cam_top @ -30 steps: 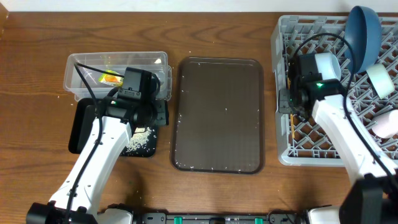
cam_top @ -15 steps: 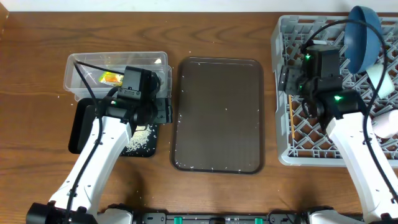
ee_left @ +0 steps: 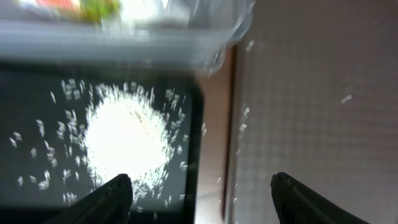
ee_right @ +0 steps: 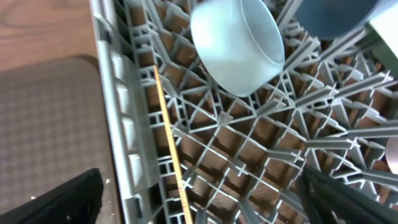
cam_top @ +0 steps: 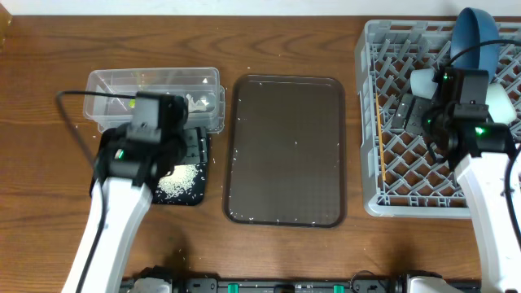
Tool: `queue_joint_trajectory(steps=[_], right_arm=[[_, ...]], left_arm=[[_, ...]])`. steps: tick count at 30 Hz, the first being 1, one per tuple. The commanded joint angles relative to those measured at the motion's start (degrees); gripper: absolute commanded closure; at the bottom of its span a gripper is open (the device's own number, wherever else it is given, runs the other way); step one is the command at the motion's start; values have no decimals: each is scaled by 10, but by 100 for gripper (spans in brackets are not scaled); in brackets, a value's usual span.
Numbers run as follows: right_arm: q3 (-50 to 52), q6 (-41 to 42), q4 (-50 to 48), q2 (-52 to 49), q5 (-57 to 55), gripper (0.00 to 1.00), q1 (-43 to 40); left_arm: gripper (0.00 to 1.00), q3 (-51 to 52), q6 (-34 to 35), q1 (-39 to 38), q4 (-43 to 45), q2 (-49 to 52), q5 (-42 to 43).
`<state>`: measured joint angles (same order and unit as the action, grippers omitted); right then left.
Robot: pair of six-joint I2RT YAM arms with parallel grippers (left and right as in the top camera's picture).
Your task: Sort waste into correct bins and load items into the dishwasher rack
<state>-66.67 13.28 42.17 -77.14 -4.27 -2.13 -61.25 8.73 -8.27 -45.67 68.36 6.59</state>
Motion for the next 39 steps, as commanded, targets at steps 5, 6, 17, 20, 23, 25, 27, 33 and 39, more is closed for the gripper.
queue_joint_trajectory(steps=[5, 6, 17, 20, 23, 25, 27, 33, 39], right_arm=[[85, 17, -55, 128, 13, 7, -1], [104, 17, -66, 151, 13, 7, -1], [280, 17, -124, 351, 11, 1, 0], [290, 17, -113, 352, 11, 1, 0], [291, 17, -80, 348, 11, 1, 0], [291, 17, -56, 345, 11, 2, 0], [291, 17, -37, 344, 11, 1, 0], [291, 17, 13, 344, 11, 1, 0], [291, 17, 28, 344, 11, 1, 0]], left_arm=[[25, 77, -31, 1, 29, -176, -24], [25, 93, -31, 1, 31, -205, -31], [13, 172, -31, 1, 35, -367, -60], [12, 172, -31, 1, 25, -365, -60], [11, 172, -31, 1, 20, -365, -60], [9, 172, -31, 1, 20, -364, -60], [8, 172, -31, 1, 20, -364, -60], [7, 172, -31, 1, 20, -364, -60], [7, 172, -31, 1, 20, -364, -60]])
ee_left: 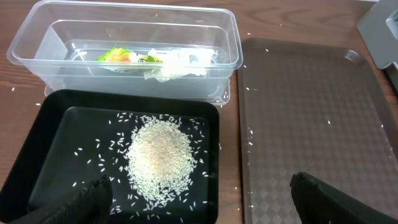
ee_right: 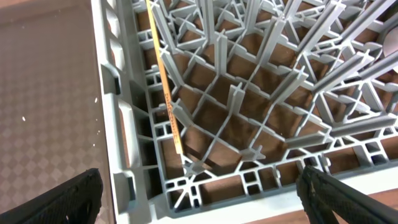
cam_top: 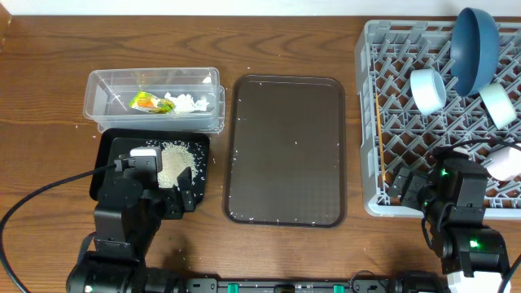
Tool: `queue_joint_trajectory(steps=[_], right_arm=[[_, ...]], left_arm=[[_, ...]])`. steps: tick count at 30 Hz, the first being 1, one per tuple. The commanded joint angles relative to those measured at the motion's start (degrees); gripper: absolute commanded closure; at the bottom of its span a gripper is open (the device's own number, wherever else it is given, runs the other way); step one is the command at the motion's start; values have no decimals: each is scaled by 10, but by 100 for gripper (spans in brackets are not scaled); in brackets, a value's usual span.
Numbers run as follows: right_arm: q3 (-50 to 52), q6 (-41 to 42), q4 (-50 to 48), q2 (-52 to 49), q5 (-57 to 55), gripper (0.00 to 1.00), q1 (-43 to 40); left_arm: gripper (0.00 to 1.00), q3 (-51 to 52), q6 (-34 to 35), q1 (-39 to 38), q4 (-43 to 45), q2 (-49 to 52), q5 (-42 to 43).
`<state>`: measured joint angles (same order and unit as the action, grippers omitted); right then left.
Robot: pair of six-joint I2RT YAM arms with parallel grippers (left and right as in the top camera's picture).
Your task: Sort waste into correct bins and load items into the dishwasher rack
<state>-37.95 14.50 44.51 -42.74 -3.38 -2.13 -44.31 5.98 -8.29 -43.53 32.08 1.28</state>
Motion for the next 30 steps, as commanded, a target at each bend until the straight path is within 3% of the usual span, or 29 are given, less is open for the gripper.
queue_joint_trajectory(steps=[1, 20, 30], right_arm=[[4, 5, 5, 0, 2, 1, 0], [4, 5, 6, 0, 2, 1, 0], [97, 5, 10, 82, 2, 1, 0]], left_arm=[[7, 3, -3, 1, -1, -1, -7], [6, 3, -3, 1, -1, -1, -7], [6, 3, -3, 1, -1, -1, -7]])
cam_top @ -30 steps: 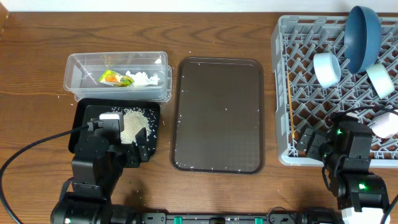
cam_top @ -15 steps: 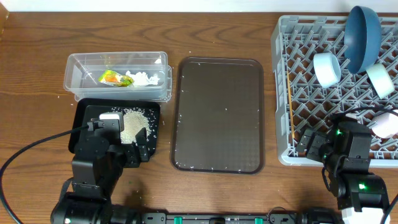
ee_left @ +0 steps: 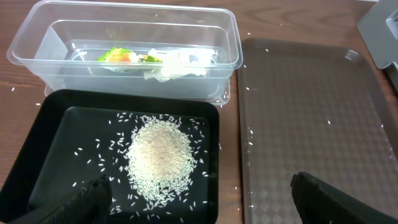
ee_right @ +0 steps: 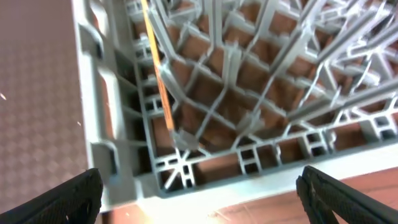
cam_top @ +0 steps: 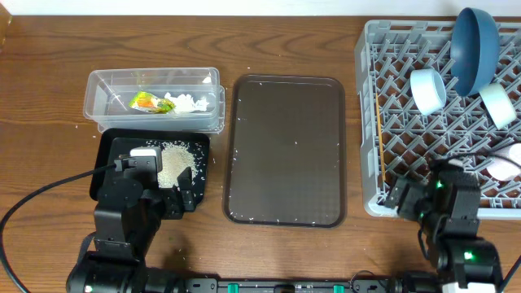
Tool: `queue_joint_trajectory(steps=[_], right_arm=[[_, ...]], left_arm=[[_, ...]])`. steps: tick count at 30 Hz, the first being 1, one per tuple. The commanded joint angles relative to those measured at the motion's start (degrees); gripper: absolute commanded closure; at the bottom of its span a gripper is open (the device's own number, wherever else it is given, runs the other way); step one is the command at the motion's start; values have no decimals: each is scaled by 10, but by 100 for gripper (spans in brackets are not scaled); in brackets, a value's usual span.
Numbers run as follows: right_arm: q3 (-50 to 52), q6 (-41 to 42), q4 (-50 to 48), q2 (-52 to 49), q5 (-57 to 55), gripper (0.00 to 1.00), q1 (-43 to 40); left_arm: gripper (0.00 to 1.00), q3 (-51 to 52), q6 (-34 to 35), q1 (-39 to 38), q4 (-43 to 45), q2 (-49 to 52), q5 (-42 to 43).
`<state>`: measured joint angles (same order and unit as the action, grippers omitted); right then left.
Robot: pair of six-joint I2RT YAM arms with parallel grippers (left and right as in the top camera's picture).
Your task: Sort waste into correct bins and load items into the dishwasher rack
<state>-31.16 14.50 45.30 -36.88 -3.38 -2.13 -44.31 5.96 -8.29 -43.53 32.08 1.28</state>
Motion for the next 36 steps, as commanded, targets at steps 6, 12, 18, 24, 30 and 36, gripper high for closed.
queue_joint_trajectory(steps=[6, 12, 18, 24, 30, 36], right_arm=[[60, 5, 4, 76, 2, 1, 0], [60, 5, 3, 123, 2, 1, 0], [60, 5, 4, 161, 2, 1, 0], [64, 9, -31, 195, 24, 1, 0], [110, -32, -170, 223, 41, 1, 0], [191, -34, -292, 287, 69, 1, 0]], left_arm=[[6, 3, -3, 1, -1, -1, -7], [6, 3, -3, 1, -1, -1, -7], [6, 3, -3, 1, -1, -1, -7], [6, 3, -3, 1, -1, -1, -7], [6, 3, -3, 1, -1, -1, -7], [6, 3, -3, 1, -1, -1, -7]])
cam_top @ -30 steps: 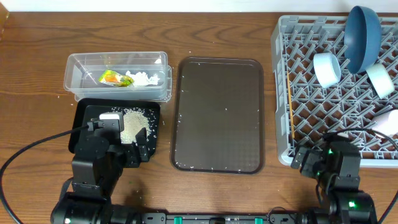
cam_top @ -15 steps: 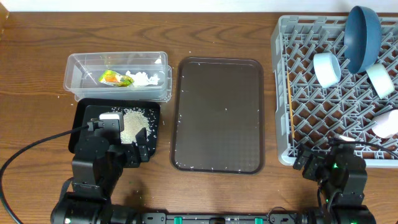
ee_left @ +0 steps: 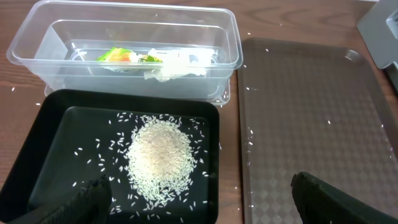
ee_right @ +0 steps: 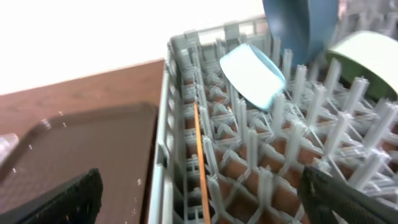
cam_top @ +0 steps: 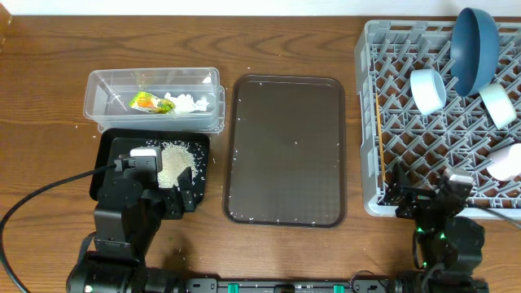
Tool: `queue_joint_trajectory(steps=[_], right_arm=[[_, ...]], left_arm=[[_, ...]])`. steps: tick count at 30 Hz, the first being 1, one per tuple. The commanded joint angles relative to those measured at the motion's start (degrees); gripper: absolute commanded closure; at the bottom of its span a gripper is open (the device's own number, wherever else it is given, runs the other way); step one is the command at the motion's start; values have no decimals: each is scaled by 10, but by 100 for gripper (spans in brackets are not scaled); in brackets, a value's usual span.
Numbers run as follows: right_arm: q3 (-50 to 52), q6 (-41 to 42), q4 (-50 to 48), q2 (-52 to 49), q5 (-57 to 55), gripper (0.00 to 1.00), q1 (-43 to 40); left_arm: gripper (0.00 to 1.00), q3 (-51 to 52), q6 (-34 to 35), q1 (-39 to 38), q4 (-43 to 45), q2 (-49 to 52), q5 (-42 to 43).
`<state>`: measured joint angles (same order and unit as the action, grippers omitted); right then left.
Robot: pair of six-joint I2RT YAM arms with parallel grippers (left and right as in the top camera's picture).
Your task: Sort waste into correct bins and load items into the dishwasher rack
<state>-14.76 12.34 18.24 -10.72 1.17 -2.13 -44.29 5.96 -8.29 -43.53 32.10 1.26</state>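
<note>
My left gripper [ee_left: 202,204] is open and empty, hanging over the near edge of the black tray [ee_left: 37,149] that holds a pile of rice [ee_left: 160,155]. Behind the tray stands the clear bin [ee_left: 231,43] with food scraps [ee_left: 149,57] in it. My right gripper [ee_right: 202,202] is also open and empty, at the front edge of the grey dishwasher rack [ee_right: 166,143]. The rack holds a blue bowl [cam_top: 475,37], a light blue cup [ee_right: 252,74], a pale green cup [cam_top: 496,104] and an orange chopstick [ee_right: 200,162].
A brown serving tray [cam_top: 285,150], flecked with stray rice grains, lies between the bins and the rack [cam_top: 370,122]. A white item [cam_top: 509,163] sits at the rack's right edge. Both arms stand at the table's front edge.
My right arm has drawn back further toward the table's front. Its camera has tilted up and now looks along the rack instead of down into the rack's corner. The left arm is unchanged.
At first my left gripper was low over the rice in the black tray and my right one was over the rack by the cups. Both were then pulled back to the table's front, open and empty. The right arm has since drawn back further.
</note>
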Motion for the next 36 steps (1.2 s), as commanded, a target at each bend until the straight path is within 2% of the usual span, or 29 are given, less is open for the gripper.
queue_joint_trajectory(steps=[1, 11, 13, 18, 36], right_arm=[[40, -13, -39, 36, 24, 1, 0], [145, -13, -168, 105, 23, 1, -1], [145, -34, -159, 104, 35, 1, -2], [145, -147, -147, 104, 82, 1, -2], [145, -152, -148, 104, 79, 1, -3]], left_arm=[[6, 3, -3, 1, -1, -1, -6], [6, 3, -3, 1, -1, -1, -6], [6, 3, -3, 1, -1, -1, -6], [6, 3, -3, 1, -1, -1, -6], [6, 3, -3, 1, -1, -1, -6]])
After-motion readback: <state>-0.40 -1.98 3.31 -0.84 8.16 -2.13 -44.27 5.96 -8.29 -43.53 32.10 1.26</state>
